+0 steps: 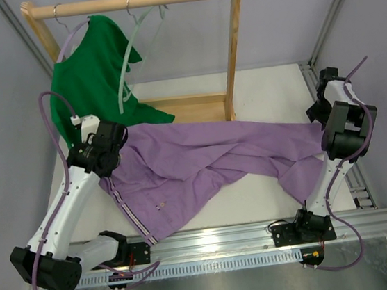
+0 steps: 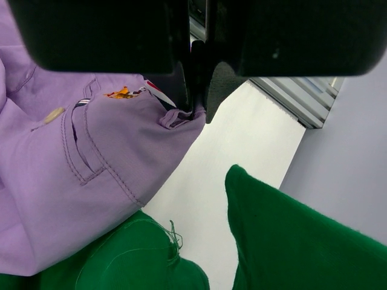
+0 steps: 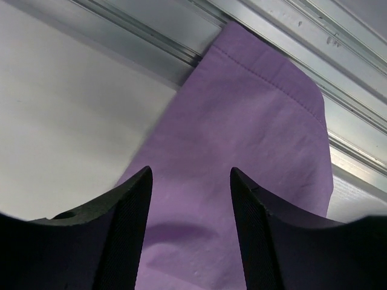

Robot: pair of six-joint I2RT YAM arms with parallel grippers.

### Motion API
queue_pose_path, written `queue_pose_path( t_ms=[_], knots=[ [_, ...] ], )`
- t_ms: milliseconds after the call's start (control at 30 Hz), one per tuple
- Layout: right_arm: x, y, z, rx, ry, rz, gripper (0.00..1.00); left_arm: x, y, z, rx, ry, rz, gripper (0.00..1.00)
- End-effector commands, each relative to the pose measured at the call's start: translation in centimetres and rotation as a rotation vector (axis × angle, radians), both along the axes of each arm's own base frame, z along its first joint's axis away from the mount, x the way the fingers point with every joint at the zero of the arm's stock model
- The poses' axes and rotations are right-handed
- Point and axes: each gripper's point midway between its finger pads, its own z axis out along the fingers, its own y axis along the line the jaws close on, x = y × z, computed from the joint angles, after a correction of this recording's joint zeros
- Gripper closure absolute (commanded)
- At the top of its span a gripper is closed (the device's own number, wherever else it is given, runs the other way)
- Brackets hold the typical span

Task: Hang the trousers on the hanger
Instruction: Fold the trousers

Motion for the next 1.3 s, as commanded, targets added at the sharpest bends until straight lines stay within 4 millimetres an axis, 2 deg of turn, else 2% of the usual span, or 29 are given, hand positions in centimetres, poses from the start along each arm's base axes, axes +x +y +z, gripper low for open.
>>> queue_pose_path(
  t_ms=[0, 200, 267, 433, 500, 533, 567, 733, 767, 867, 1000, 1100, 1133, 1167, 1200, 1267],
  knots=[
    [-0.6, -0.5, -1.0, -0.028, 0.03, -0.031, 0.41, 0.0, 1.1, 2.2, 0.027, -0.078, 0.054, 1.0],
    [-0.1, -1.1, -3.2, -0.034, 0.07, -0.032, 0.39, 0.3, 0.5, 2.0, -0.014, -0.087, 0.036, 1.0],
    [0.1, -1.2, -3.5, -0.034, 0.074, -0.034, 0.51, 0.4, 0.2, 1.9, -0.026, -0.088, 0.03, 1.0],
    [0.3, -1.5, -3.9, -0.05, 0.064, -0.02, 0.63, 0.4, 0.1, 1.4, -0.034, -0.078, 0.029, 1.0],
    [0.5, -1.6, -3.8, -0.052, 0.066, -0.004, 0.72, 0.4, 0.0, 1.2, -0.038, -0.076, 0.028, 1.0],
    [0.6, -1.7, -3.6, -0.06, 0.058, -0.003, 0.78, 0.4, 0.0, 1.1, -0.04, -0.076, 0.027, 1.0],
    [0.9, -1.8, -3.3, -0.059, 0.043, 0.001, 0.96, 0.4, -0.1, 1.0, -0.041, -0.072, 0.026, 1.0],
    [2.8, -0.9, 0.4, -0.071, -0.076, 0.041, 0.96, 0.6, -0.4, 0.1, -0.049, -0.052, 0.02, 1.0],
    [3.0, -1.1, 2.0, -0.096, -0.103, 0.038, 0.96, 0.6, -0.4, -0.1, -0.05, -0.049, 0.022, 1.0],
    [2.9, -1.6, 4.6, -0.143, -0.145, 0.029, 0.96, 0.4, -0.7, -1.0, -0.077, -0.027, 0.024, 1.0],
    [2.9, -1.6, 6.4, -0.159, -0.191, 0.036, 0.96, 0.0, -0.4, -1.1, -0.081, -0.003, 0.038, 1.0],
    [3.2, -0.7, 5.9, -0.109, -0.196, 0.057, 0.96, -0.2, -0.1, -0.9, -0.081, -0.005, 0.048, 1.0],
    [3.4, -0.2, 5.5, -0.074, -0.189, 0.063, 0.93, -0.3, 0.2, -0.8, -0.078, -0.008, 0.056, 1.0],
    [3.3, 0.2, 5.0, -0.047, -0.172, 0.065, 0.71, -0.3, 0.3, -0.8, -0.074, -0.01, 0.061, 1.0],
    [3.2, 0.5, 4.6, -0.025, -0.155, 0.046, 0.62, -0.4, 0.6, -0.9, -0.07, -0.007, 0.07, 0.99],
    [2.6, 0.3, 3.2, -0.016, -0.092, 0.026, 0.52, -0.5, 1.3, -1.1, -0.067, 0.006, 0.099, 1.0]
  ],
)
